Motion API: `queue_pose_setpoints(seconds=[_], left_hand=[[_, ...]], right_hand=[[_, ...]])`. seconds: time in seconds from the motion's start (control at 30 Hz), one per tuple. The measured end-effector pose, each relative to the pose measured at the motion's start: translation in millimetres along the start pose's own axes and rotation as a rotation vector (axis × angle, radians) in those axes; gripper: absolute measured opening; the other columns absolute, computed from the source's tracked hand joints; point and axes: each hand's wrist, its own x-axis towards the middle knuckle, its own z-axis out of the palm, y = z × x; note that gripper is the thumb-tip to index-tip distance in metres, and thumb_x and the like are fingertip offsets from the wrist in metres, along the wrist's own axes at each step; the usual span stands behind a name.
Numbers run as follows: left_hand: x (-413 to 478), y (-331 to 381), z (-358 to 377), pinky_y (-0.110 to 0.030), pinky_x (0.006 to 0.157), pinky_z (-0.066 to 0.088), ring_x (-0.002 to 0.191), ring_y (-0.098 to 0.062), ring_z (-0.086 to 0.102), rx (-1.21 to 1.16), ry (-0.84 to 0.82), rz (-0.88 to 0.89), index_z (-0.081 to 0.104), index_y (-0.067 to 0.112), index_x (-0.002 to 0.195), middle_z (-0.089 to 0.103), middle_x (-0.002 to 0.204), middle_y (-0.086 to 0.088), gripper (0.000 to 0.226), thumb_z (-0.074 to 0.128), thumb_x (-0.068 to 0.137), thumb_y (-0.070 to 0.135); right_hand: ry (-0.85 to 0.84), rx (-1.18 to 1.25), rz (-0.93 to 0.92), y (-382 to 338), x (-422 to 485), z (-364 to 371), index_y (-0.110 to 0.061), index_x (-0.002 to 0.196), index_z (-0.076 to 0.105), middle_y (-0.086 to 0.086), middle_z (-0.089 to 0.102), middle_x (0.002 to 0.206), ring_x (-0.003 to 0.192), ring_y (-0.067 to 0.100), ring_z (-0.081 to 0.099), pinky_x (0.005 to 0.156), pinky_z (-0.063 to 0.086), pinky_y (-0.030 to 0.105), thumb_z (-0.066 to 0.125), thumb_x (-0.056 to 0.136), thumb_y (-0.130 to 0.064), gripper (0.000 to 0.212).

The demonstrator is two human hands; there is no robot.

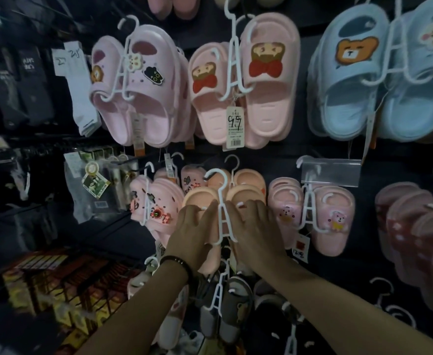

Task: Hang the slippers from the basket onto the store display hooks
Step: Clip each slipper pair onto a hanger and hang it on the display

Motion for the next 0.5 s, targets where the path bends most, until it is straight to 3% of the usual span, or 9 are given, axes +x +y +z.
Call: queue_pose_setpoints(seconds=[0.2,0.37,0.5], left_hand=[[18.7,-6.1,2.5,-0.045,0.098,0.052,0.127,-0.030,0.037,-0.006,-0.048,0.013,0.016,0.035,0.162,0.039,0.136,-0.010,0.119,0.091,0.069,0.036],[33.8,-12.9,7.9,-0.046,0.099,0.049,0.125,-0.031,0.036,-0.036,-0.067,0.015,0.020,0.036,0.161,0.043,0.134,-0.011,0.120,0.092,0.066,0.041],[46.9,-17.6,11.7,-0.049,0.095,0.052,0.120,-0.031,0.039,-0.009,-0.062,0.026,0.022,0.039,0.159,0.047,0.128,-0.010,0.118,0.091,0.063,0.051]], right_hand=[[0.024,-0.034,-0.046,15.3,9.5,2.9,-0.017,0.151,0.046,0.016,0.057,0.114,0.101,0.040,0.053,0.086,0.043,0.051,0.057,0.086,-0.019,0.067],[0.016,0.014,0.001,19.9,13.2,7.1,-0.021,0.149,0.051,0.013,0.057,0.114,0.101,0.036,0.053,0.082,0.044,0.046,0.074,0.074,-0.029,0.079],[0.038,0.036,0.013,26.0,16.3,11.9,-0.019,0.147,0.054,0.015,0.056,0.111,0.097,0.037,0.054,0.078,0.046,0.045,0.076,0.072,-0.031,0.079]])
